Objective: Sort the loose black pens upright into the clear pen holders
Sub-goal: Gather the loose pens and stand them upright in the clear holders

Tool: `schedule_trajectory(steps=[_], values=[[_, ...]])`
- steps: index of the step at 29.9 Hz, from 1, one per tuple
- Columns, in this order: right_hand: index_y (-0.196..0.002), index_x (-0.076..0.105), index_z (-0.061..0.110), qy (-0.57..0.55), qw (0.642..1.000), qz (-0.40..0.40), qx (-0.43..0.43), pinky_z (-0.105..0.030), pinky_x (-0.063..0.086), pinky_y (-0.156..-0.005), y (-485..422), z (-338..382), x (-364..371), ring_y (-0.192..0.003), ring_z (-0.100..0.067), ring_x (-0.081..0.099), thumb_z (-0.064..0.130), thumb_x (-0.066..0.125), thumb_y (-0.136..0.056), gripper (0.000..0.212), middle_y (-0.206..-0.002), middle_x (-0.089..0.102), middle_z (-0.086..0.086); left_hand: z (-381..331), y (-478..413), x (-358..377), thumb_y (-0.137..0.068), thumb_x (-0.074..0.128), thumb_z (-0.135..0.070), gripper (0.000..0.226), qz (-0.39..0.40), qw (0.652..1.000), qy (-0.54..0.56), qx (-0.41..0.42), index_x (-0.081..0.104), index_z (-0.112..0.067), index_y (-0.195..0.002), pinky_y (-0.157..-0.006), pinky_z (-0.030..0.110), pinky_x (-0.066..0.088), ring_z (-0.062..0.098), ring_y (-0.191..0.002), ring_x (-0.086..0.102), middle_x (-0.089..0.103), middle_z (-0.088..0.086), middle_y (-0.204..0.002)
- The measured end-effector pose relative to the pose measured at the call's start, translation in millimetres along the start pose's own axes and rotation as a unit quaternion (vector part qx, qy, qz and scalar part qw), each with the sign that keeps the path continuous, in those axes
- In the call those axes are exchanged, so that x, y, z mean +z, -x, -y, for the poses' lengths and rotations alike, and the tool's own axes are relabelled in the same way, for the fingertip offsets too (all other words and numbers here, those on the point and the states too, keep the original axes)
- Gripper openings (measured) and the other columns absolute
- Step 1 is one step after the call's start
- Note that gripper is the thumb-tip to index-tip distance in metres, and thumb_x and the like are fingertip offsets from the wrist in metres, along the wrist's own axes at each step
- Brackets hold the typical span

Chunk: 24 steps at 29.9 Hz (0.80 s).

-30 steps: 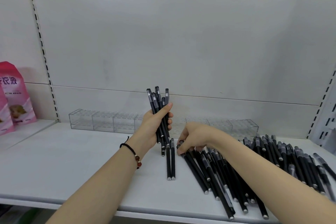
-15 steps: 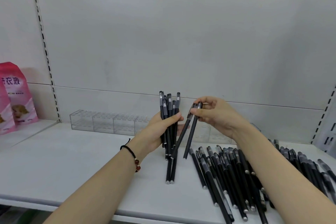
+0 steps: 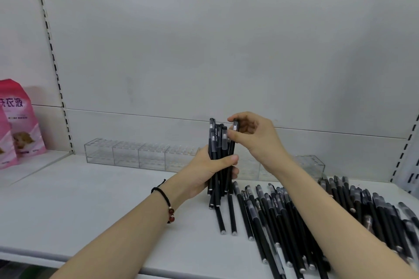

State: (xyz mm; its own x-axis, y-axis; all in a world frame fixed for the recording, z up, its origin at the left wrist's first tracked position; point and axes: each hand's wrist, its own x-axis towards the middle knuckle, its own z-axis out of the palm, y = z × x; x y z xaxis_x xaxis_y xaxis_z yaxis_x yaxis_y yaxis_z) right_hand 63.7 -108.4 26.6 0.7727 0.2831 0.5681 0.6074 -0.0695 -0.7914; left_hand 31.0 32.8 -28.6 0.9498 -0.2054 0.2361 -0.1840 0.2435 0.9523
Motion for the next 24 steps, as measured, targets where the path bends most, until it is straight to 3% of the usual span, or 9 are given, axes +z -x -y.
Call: schedule_trajectory(steps=[4,7,14,19,24], values=[[-0.108,0.07,0.024,0.021,1.0,-0.012,-0.013,-0.024,0.052,-0.072,0,1,2,-0.07,-0.007,0.058,0.011,0.069,-0.086,0.025,-0.085,0.067,0.003,3,-5,3,-0.084,0.07,-0.017,0.025,-0.021,0.999,-0.01,0.035,0.051,-0.008,-0.098,-0.063,0.032,0.053,0.017,-0.06,0.058,0.057,0.002,-0.072],[-0.109,0.07,0.025,-0.026,0.999,-0.034,0.001,-0.021,0.049,-0.064,1,6,-3,-0.069,-0.006,0.056,0.018,0.059,-0.095,0.019,-0.089,0.068,0.006,5,-11,9,-0.089,0.066,-0.014,0.018,-0.063,0.995,-0.038,0.073,0.056,-0.009,-0.102,-0.061,0.029,0.052,0.016,-0.06,0.059,0.062,0.003,-0.075],[-0.108,0.071,0.028,-0.072,0.997,-0.031,-0.008,-0.022,0.05,-0.066,4,11,-7,-0.066,-0.006,0.054,0.015,0.059,-0.095,0.021,-0.077,0.067,0.016,0,-10,18,-0.09,0.066,-0.012,0.031,-0.079,0.99,-0.052,0.102,0.055,-0.001,-0.117,-0.064,0.031,0.053,0.019,-0.063,0.063,0.065,0.004,-0.076],[-0.108,0.07,0.024,-0.099,0.995,0.013,-0.026,-0.02,0.051,-0.067,9,16,2,-0.066,-0.006,0.058,0.01,0.061,-0.093,0.022,-0.078,0.068,0.014,-16,9,-3,-0.085,0.071,-0.011,0.026,-0.081,0.986,-0.111,0.091,0.056,-0.004,-0.104,-0.062,0.033,0.053,0.02,-0.06,0.06,0.063,0.006,-0.068],[-0.1,0.072,0.016,-0.061,0.995,0.07,-0.028,-0.019,0.05,-0.067,16,9,11,-0.077,-0.012,0.062,0.001,0.066,-0.087,0.021,-0.1,0.065,-0.006,-2,22,-14,-0.08,0.074,-0.003,0.029,-0.088,0.987,-0.125,0.045,0.058,-0.003,-0.104,-0.065,0.027,0.053,0.017,-0.063,0.065,0.066,0.006,-0.075]])
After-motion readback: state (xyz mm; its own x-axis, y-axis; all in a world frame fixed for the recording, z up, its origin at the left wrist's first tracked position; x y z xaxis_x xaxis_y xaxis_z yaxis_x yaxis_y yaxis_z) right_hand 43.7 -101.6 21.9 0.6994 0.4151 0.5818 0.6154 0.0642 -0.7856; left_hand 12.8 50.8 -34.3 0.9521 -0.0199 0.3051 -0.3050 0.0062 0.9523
